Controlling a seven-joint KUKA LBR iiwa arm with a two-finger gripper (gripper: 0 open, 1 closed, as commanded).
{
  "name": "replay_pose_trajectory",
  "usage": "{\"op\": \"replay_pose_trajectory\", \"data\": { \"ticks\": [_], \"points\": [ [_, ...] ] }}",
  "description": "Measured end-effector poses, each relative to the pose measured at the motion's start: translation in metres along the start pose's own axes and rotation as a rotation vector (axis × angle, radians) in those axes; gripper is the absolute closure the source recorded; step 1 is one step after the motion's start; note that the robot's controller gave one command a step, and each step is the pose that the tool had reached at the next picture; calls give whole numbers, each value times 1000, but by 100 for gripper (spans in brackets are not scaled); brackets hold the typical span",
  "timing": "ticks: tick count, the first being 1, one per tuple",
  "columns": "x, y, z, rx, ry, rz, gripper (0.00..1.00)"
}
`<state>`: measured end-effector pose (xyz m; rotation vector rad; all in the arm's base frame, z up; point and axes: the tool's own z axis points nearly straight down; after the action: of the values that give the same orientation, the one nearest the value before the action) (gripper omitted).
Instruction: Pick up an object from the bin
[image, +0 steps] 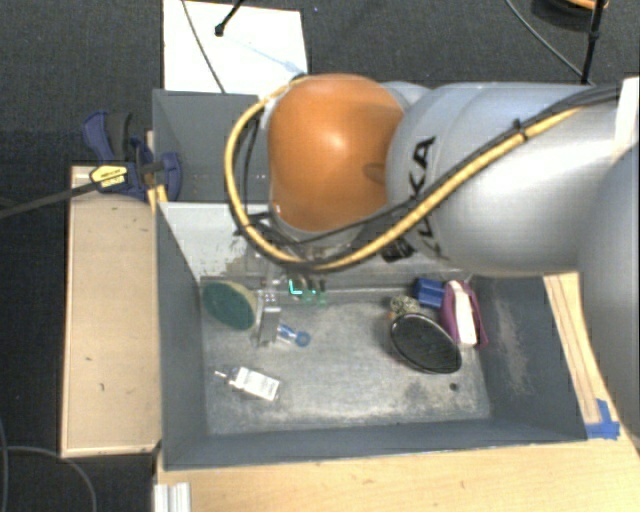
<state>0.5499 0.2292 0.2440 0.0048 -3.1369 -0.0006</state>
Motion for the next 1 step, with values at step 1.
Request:
{"op": "replay_pose_trajectory", "data": {
  "ticks": [1],
  "points": [
    [67,19,158,2,3,-83,0]
  ]
}}
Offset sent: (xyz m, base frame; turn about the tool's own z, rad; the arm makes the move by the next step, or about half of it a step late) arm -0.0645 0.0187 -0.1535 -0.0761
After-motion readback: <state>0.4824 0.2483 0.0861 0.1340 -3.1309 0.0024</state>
